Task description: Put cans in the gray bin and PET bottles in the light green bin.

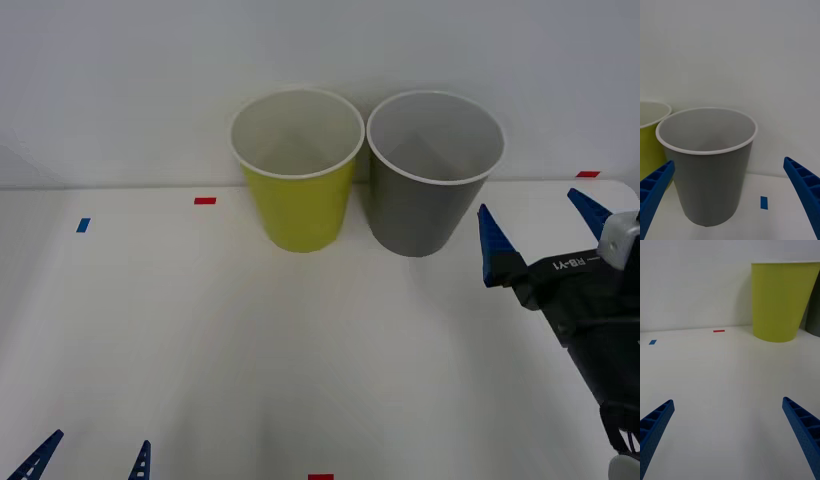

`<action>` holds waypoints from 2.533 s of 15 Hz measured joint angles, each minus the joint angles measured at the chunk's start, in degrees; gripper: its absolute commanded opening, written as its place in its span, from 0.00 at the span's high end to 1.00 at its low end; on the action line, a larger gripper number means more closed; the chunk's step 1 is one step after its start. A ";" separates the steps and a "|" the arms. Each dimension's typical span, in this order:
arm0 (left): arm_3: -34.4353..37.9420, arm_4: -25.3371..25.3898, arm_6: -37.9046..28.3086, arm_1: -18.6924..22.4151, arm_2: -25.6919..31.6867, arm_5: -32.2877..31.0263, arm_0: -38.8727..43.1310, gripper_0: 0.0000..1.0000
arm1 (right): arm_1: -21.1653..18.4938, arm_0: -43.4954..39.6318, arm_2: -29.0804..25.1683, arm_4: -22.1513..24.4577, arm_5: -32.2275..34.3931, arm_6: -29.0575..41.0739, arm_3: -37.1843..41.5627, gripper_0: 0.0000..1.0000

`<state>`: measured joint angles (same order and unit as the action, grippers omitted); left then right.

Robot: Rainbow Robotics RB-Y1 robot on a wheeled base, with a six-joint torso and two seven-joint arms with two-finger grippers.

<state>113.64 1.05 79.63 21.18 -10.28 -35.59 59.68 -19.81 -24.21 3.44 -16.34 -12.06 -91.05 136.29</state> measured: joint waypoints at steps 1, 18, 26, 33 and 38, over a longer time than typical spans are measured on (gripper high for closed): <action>0.00 0.00 0.00 0.00 0.00 0.00 0.00 0.00 | 0.36 -0.53 0.75 0.33 4.72 -0.39 -3.07 0.00; 0.00 0.00 0.00 0.00 0.00 0.00 0.00 0.00 | -1.08 -20.90 5.52 8.67 51.44 0.21 -29.68 0.00; 0.00 0.00 0.00 0.00 0.00 0.00 0.00 0.00 | 2.70 -33.60 6.53 8.87 58.29 -2.74 -29.68 0.00; 0.00 0.00 0.00 0.00 0.00 0.00 0.00 0.00 | 2.93 -33.89 6.56 9.26 58.58 -2.62 -29.72 0.00; 0.00 0.00 0.00 0.00 0.00 0.00 0.00 0.00 | 2.93 -33.89 6.49 9.25 58.50 -2.56 -29.76 0.00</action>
<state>113.64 1.05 79.63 21.18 -10.28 -35.60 59.68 -16.88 -58.10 9.94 -7.10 46.45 -93.61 106.53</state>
